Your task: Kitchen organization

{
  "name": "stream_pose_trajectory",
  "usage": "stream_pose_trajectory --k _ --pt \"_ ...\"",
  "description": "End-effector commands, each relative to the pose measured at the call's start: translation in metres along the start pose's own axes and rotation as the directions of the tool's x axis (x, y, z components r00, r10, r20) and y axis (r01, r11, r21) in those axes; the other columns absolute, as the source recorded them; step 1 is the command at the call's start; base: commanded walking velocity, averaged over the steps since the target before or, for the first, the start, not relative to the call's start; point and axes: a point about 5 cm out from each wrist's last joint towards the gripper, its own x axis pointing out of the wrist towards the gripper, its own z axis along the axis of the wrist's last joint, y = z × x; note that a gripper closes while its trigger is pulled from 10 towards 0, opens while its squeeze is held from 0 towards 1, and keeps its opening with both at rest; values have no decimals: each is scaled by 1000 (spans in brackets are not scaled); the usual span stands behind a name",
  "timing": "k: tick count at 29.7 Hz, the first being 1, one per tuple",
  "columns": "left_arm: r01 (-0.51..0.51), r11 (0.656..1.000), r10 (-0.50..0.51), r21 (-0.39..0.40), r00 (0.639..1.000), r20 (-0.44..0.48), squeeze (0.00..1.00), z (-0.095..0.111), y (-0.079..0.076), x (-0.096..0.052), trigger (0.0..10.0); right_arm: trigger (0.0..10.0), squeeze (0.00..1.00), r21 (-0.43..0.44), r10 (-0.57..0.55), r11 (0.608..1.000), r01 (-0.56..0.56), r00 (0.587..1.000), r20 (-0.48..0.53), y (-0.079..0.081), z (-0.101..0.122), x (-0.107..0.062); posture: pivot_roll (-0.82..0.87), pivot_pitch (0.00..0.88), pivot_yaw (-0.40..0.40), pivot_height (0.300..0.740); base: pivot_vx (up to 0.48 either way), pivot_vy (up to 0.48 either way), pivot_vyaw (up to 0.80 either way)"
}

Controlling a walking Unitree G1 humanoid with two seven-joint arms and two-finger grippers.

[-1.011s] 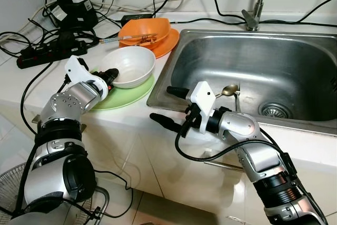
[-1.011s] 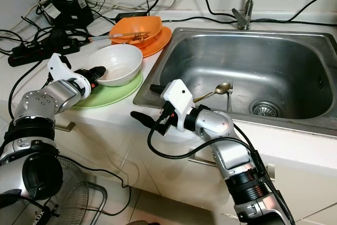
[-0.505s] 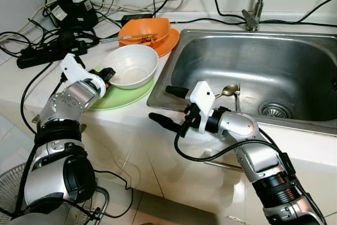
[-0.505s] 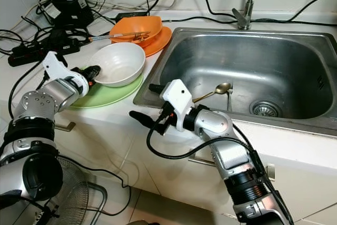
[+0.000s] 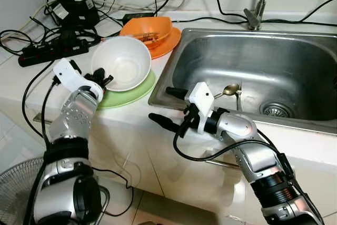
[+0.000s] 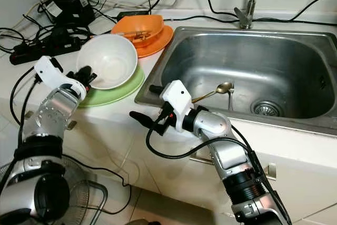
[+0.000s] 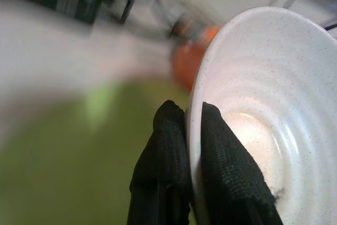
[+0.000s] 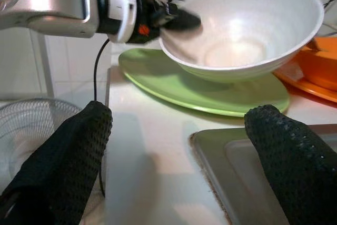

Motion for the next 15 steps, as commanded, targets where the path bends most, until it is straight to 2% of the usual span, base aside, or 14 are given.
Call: stream_pose_trajectory --k 1,2,4,8,12,15 --pt "68 986 -88 150 988 129 0 12 -11 -4 0 10000 0 2 -29 1000 29 999 33 -5 8 4 -27 0 179 740 0 0 0" --pt "70 979 -100 192 984 148 0 13 -12 -6 0 10000 0 8 -41 999 41 999 34 -7 8 5 -27 0 179 740 0 0 0" --pt "79 975 -119 210 976 183 0 13 -15 -9 0 10000 0 33 -91 995 90 995 37 -13 9 6 -28 0 177 740 0 0 0" --pt "106 953 -176 285 956 236 0 15 -22 -14 0 10000 0 176 -222 963 204 971 91 -30 19 8 -27 0 175 740 0 0 0" --pt "154 932 -248 328 931 269 0 15 -34 -19 0 10000 0 308 -303 919 247 942 146 -44 34 10 -27 0 174 740 0 0 0" --pt "190 923 -292 335 912 288 0 16 -43 -21 0 10000 0 342 -316 906 250 936 154 -47 37 11 -27 0 172 740 0 0 0"
